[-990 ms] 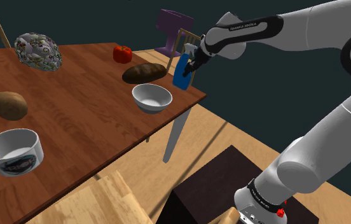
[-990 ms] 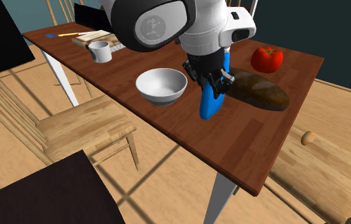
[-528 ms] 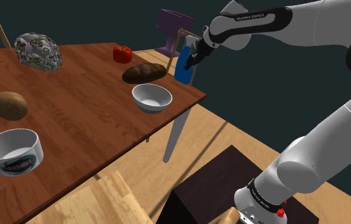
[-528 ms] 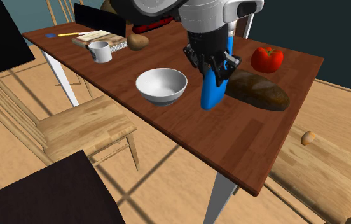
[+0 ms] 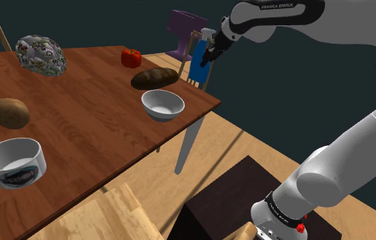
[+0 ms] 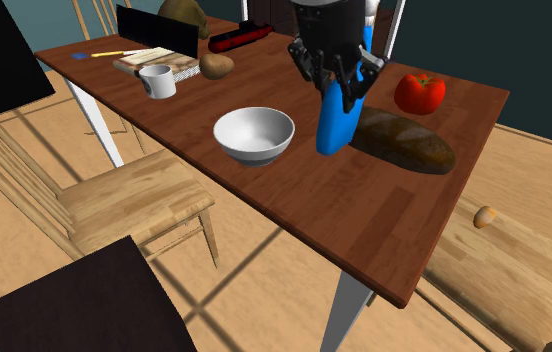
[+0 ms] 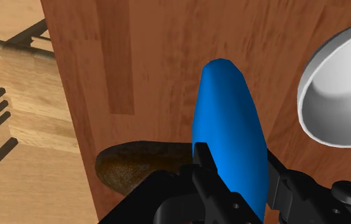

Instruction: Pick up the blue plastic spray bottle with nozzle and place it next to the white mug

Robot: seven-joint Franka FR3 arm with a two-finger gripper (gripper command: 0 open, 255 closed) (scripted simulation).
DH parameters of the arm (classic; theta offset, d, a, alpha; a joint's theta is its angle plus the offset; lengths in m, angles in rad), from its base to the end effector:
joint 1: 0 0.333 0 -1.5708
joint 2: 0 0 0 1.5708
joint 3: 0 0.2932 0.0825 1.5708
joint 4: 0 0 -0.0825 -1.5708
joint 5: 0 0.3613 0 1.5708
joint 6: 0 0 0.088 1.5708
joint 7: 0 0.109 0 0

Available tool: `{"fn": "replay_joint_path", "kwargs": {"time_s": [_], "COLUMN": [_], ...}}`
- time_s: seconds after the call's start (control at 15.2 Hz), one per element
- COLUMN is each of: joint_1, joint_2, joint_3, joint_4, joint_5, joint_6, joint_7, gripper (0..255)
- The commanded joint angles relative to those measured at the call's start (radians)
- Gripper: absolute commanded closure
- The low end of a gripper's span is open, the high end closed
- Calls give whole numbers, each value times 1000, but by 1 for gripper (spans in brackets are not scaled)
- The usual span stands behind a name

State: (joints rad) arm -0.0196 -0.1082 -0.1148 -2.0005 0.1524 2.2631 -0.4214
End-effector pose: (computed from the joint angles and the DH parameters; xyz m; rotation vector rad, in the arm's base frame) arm 0.5364 -0.0703 0.5278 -3.0254 -0.3187 -0.6085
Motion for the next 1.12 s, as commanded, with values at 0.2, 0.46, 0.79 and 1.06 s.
{"fn": "replay_joint_path", "kwargs": {"time_s": [0.2, 0.46, 0.79, 1.06], "joint_1": [-2, -3, -4, -4], "joint_2": [-3, -4, -1, 6], "joint_3": [-1, -2, -2, -3], "joint_4": [63, 116, 186, 248], "joint_5": [-7, -12, -16, -19], "joint_6": [-66, -119, -186, -241], "joint_7": [8, 17, 26, 33], "gripper": [255, 255, 255, 255]}}
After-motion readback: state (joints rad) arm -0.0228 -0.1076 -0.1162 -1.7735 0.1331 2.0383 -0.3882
